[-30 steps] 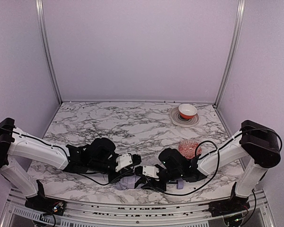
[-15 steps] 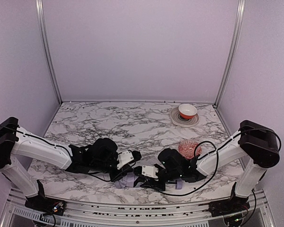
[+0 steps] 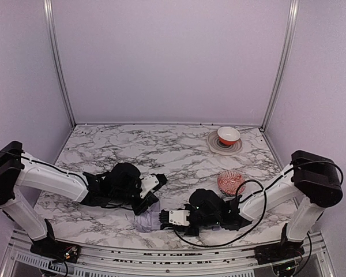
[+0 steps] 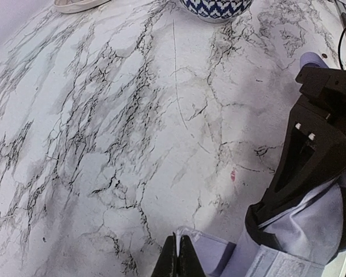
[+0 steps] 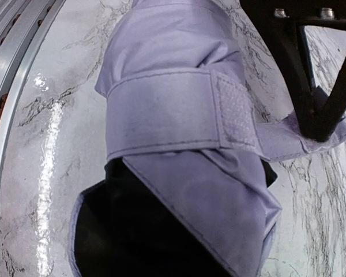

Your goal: Put away the umbrella

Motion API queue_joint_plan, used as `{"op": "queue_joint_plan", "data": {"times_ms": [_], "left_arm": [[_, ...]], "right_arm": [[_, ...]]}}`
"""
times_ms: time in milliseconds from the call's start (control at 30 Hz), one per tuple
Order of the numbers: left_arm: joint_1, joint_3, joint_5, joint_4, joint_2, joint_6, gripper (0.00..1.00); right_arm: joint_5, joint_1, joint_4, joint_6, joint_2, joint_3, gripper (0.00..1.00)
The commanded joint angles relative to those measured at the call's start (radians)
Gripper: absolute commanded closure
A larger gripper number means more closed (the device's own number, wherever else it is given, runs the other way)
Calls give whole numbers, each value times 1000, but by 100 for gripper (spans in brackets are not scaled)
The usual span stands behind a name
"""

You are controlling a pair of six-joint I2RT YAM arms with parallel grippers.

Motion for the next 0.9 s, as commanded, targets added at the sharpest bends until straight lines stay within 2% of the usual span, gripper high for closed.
{"op": "queue_joint_plan", "data": {"times_ms": [0,200,333,667,867], "left_arm": [[-5,41,26,39,-91,23,100],[-36,4,86,44,-172,68,100],[-52,-61,147,43,-196,95,100],[-125,-28,-53,43,-108,172,100],[-162,-46,44,35,-122,219,100]], "right_arm": [[-10,-5,-216,45,93,29,100],[-131,-127,-230,206,104,66,100],[-155,-152,-224,251,90,75,100],[-171,-158,-248,240,106,101,100],[-156,-168,-258,249,95,98,100]]}}
